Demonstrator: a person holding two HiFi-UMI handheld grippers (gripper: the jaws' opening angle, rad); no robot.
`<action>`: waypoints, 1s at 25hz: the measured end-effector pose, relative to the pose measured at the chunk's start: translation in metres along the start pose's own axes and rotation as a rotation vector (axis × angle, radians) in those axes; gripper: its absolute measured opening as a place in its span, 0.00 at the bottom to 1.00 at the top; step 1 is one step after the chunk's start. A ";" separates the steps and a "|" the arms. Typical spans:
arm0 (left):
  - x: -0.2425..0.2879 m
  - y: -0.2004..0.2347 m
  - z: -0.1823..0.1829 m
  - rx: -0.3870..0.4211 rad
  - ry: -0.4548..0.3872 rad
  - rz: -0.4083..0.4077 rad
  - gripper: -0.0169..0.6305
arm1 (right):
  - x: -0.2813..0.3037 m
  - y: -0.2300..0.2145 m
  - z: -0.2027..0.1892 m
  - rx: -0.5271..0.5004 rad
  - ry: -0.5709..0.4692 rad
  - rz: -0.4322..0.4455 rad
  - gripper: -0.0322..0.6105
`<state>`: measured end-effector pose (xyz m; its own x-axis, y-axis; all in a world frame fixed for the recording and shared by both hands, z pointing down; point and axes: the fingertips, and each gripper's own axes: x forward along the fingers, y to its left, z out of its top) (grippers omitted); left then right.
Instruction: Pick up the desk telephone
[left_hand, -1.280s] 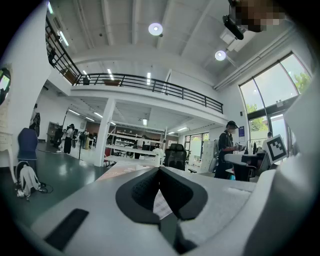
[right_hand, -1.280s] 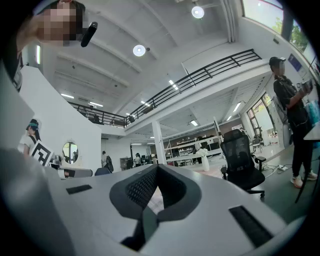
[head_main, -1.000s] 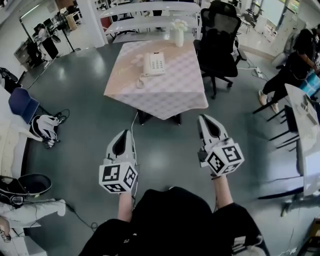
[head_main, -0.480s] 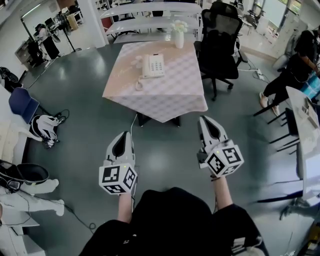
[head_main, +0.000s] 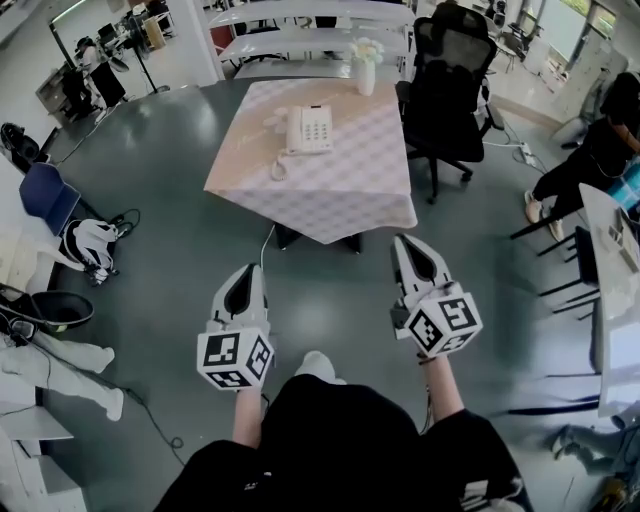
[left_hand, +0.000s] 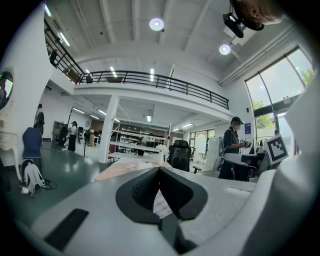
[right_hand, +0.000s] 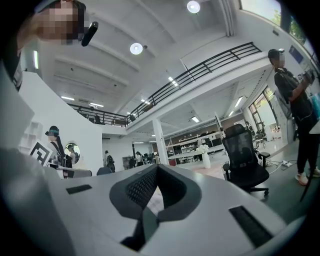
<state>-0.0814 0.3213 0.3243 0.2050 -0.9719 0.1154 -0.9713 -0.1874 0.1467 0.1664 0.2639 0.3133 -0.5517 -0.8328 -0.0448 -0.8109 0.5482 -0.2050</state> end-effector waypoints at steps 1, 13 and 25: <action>0.003 0.001 -0.001 0.000 0.003 0.003 0.02 | 0.003 -0.002 -0.002 0.004 0.004 -0.001 0.04; 0.070 0.037 -0.002 -0.022 0.035 0.000 0.02 | 0.072 -0.031 -0.020 0.039 0.045 -0.032 0.04; 0.175 0.086 0.015 -0.025 0.038 -0.064 0.02 | 0.167 -0.073 -0.020 0.042 0.046 -0.116 0.04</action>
<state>-0.1307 0.1324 0.3420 0.2716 -0.9518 0.1425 -0.9528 -0.2450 0.1790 0.1291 0.0865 0.3400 -0.4637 -0.8856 0.0263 -0.8615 0.4438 -0.2466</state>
